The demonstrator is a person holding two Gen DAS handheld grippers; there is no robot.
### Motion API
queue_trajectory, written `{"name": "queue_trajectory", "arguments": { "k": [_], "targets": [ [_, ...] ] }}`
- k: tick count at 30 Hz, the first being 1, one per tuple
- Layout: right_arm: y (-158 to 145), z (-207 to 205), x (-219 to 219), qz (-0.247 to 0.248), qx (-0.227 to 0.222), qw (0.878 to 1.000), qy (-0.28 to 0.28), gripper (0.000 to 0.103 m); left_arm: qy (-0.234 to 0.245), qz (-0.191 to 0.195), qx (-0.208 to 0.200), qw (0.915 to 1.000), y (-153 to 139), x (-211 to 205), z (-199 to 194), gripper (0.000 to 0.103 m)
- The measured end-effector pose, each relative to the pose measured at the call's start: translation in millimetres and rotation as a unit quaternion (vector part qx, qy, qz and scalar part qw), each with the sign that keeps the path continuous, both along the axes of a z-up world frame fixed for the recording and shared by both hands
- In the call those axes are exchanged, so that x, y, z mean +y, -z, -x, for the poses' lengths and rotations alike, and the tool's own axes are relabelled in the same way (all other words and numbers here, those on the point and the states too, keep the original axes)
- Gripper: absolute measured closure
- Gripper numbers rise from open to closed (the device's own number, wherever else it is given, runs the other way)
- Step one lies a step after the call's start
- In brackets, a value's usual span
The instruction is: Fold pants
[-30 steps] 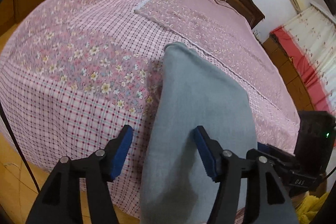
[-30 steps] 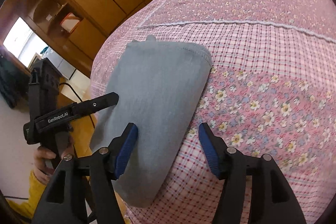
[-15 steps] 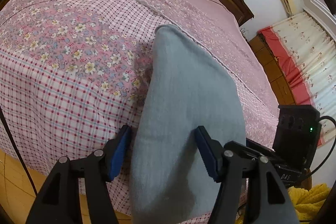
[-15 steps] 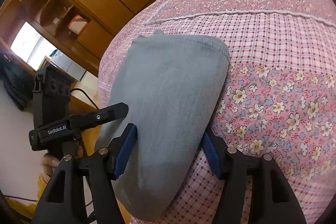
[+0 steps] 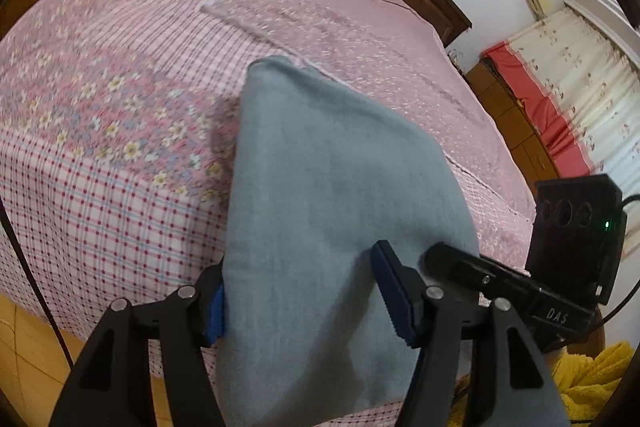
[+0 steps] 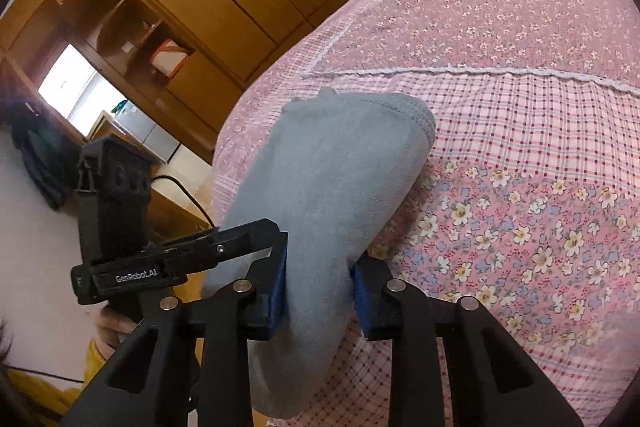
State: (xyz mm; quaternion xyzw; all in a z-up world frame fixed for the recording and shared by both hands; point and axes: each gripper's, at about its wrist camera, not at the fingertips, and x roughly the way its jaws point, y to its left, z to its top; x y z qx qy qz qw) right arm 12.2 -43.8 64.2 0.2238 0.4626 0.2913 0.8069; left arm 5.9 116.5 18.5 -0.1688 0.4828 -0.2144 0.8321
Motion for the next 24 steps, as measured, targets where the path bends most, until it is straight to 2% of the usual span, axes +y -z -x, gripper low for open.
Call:
{"name": "queue_trajectory", "arguments": {
  "k": [4,8,11,13,16,19,24],
  "targets": [
    [17.1,-5.7,-0.3,-0.003,0.039,0.999,0.01,0.069,0.003,-0.027,0.0,0.9996,1.9,-15.7,-3.2,0.037],
    [17.8,-10.7,5.1,-0.001,0.042,0.999,0.005,0.068,-0.007,-0.02,0.006,0.9998,9.9,-18.1,-11.7,0.037],
    [3.9,-9.3,9.5,0.003,0.018,1.0,-0.006,0.074,-0.017,-0.012,0.006,0.9998,11.6,-19.1,-15.4,0.037],
    [-7.3,-7.0,9.5,0.004,-0.001,1.0,-0.011,0.076,-0.026,-0.008,0.003,0.9996,10.9,-15.6,-15.1,0.042],
    [-23.6,-6.1,7.2,-0.001,-0.021,1.0,-0.017,0.077,-0.034,0.0,-0.01,0.9994,2.5,-13.5,-10.6,0.05],
    [-42.6,-5.9,-0.8,-0.01,-0.043,0.999,-0.023,0.078,-0.028,-0.004,-0.033,0.9991,-9.5,-18.4,-6.1,0.053],
    [-68.8,-5.2,-27.1,-0.011,-0.071,0.997,-0.016,0.078,-0.02,0.021,-0.052,0.9982,-30.4,-39.0,-8.1,0.056]
  ]
}}
